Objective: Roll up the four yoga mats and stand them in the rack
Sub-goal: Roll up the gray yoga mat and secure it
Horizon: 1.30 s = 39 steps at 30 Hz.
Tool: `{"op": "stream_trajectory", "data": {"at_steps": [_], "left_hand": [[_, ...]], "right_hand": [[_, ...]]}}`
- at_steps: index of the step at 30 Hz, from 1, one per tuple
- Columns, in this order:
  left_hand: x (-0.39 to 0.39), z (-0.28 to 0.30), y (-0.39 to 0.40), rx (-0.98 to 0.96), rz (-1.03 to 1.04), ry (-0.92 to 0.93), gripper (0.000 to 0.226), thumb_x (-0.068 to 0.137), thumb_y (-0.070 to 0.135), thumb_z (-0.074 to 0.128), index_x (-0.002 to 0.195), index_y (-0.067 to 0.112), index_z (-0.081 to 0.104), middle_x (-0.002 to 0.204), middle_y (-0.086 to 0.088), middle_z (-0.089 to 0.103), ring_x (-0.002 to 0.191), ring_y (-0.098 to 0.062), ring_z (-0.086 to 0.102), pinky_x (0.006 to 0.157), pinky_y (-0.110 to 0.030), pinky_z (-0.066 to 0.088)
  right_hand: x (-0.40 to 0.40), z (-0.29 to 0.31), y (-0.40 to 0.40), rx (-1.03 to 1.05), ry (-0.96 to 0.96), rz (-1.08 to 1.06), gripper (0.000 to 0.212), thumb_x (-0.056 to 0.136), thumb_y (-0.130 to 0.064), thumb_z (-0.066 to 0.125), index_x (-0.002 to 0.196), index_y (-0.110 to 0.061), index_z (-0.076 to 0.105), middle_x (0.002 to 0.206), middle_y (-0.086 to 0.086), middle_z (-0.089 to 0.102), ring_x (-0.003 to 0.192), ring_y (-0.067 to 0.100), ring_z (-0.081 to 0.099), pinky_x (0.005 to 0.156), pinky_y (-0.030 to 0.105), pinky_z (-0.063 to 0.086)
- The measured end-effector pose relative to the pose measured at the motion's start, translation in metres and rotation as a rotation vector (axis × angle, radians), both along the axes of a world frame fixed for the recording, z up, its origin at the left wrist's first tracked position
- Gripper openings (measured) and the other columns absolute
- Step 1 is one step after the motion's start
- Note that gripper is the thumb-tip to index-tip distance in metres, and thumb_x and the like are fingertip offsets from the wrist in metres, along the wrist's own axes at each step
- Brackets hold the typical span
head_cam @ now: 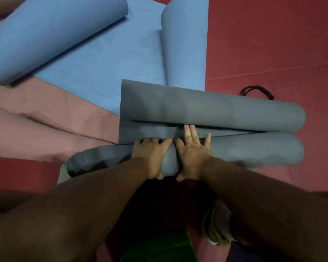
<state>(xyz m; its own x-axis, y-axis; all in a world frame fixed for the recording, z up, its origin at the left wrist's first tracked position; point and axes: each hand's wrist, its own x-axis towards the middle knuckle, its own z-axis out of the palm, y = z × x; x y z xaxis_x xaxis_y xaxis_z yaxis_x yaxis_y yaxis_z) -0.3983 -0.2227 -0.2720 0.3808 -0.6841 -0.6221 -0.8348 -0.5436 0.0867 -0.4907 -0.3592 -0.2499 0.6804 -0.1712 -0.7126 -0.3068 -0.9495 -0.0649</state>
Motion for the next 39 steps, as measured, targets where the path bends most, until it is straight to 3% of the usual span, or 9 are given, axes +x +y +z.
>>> {"op": "stream_trajectory", "data": {"at_steps": [4,6,12,16,19,23,28,35,39], "left_hand": [[0.037,0.013,-0.022,0.030,0.063,0.272,0.121,0.048,0.057,0.091,0.150,0.032,0.031,0.140,0.002,0.057,0.122,-0.025,0.058,0.100,-0.039,0.050],[0.054,0.020,-0.026,0.103,0.087,0.452,0.115,0.053,0.052,0.095,0.150,0.029,0.039,0.142,0.005,0.055,0.123,-0.018,0.056,0.105,-0.033,0.047],[0.044,0.002,-0.005,0.111,0.151,0.550,0.118,0.057,0.050,0.095,0.154,0.029,0.032,0.150,0.007,0.049,0.133,-0.016,0.050,0.114,-0.031,0.038],[0.030,-0.004,-0.001,-0.007,0.124,0.392,0.136,0.056,0.057,0.090,0.161,0.031,0.008,0.156,-0.006,0.042,0.138,-0.027,0.046,0.112,-0.041,0.040],[0.001,0.001,0.001,-0.018,-0.022,0.006,0.141,0.051,0.069,0.085,0.158,0.036,-0.001,0.148,-0.009,0.040,0.132,-0.035,0.045,0.107,-0.052,0.037],[-0.025,-0.011,0.002,-0.045,-0.026,-0.155,0.132,0.060,0.059,0.084,0.159,0.032,0.001,0.140,-0.013,0.045,0.121,-0.032,0.048,0.103,-0.046,0.035],[0.030,-0.001,-0.014,-0.123,-0.006,0.167,0.128,0.053,0.061,0.089,0.157,0.032,0.020,0.140,-0.008,0.059,0.120,-0.030,0.061,0.099,-0.036,0.050],[0.057,0.003,-0.011,-0.020,0.064,0.564,0.122,0.052,0.050,0.097,0.155,0.035,0.032,0.149,0.011,0.049,0.133,-0.012,0.048,0.114,-0.029,0.036],[0.057,-0.005,-0.003,0.014,0.121,0.652,0.116,0.050,0.052,0.096,0.150,0.039,0.040,0.138,0.018,0.056,0.124,-0.008,0.054,0.112,-0.032,0.041]], "right_hand": [[-0.001,0.005,-0.011,-0.053,-0.072,0.031,0.154,0.050,-0.062,0.089,0.157,-0.029,-0.016,0.156,0.017,-0.040,0.146,0.040,-0.032,0.106,0.082,0.000],[0.000,0.006,-0.014,-0.037,-0.101,0.025,0.150,0.048,-0.067,0.088,0.156,-0.032,-0.009,0.158,0.014,-0.036,0.147,0.040,-0.031,0.107,0.081,-0.001],[0.007,0.009,-0.014,0.036,-0.029,0.044,0.115,0.047,-0.064,0.088,0.144,-0.031,0.035,0.135,0.009,0.045,0.131,0.032,0.040,0.109,0.062,0.030],[0.015,0.005,-0.017,0.027,-0.013,0.060,0.106,0.048,-0.062,0.088,0.137,-0.030,0.041,0.128,0.006,0.056,0.122,0.031,0.050,0.105,0.055,0.036],[0.026,0.008,-0.027,0.030,0.026,0.050,0.097,0.049,-0.062,0.088,0.132,-0.030,0.048,0.128,0.002,0.061,0.123,0.029,0.054,0.105,0.052,0.037],[0.019,0.002,-0.017,0.012,0.016,0.041,0.109,0.054,-0.062,0.084,0.142,-0.024,0.033,0.142,0.011,0.047,0.135,0.034,0.042,0.112,0.058,0.031],[-0.003,-0.001,-0.022,-0.045,-0.114,0.078,0.143,0.051,-0.068,0.085,0.157,-0.024,0.000,0.166,0.017,-0.004,0.154,0.034,-0.006,0.121,0.060,0.004],[0.015,0.016,-0.020,0.014,-0.050,0.137,0.123,0.035,-0.068,0.087,0.139,-0.029,0.033,0.148,0.007,0.039,0.129,0.030,0.049,0.107,0.048,0.035],[0.021,0.019,-0.024,0.137,0.051,0.085,0.107,0.046,-0.073,0.084,0.134,-0.030,0.042,0.130,0.002,0.058,0.120,0.025,0.056,0.103,0.038,0.039]]}}
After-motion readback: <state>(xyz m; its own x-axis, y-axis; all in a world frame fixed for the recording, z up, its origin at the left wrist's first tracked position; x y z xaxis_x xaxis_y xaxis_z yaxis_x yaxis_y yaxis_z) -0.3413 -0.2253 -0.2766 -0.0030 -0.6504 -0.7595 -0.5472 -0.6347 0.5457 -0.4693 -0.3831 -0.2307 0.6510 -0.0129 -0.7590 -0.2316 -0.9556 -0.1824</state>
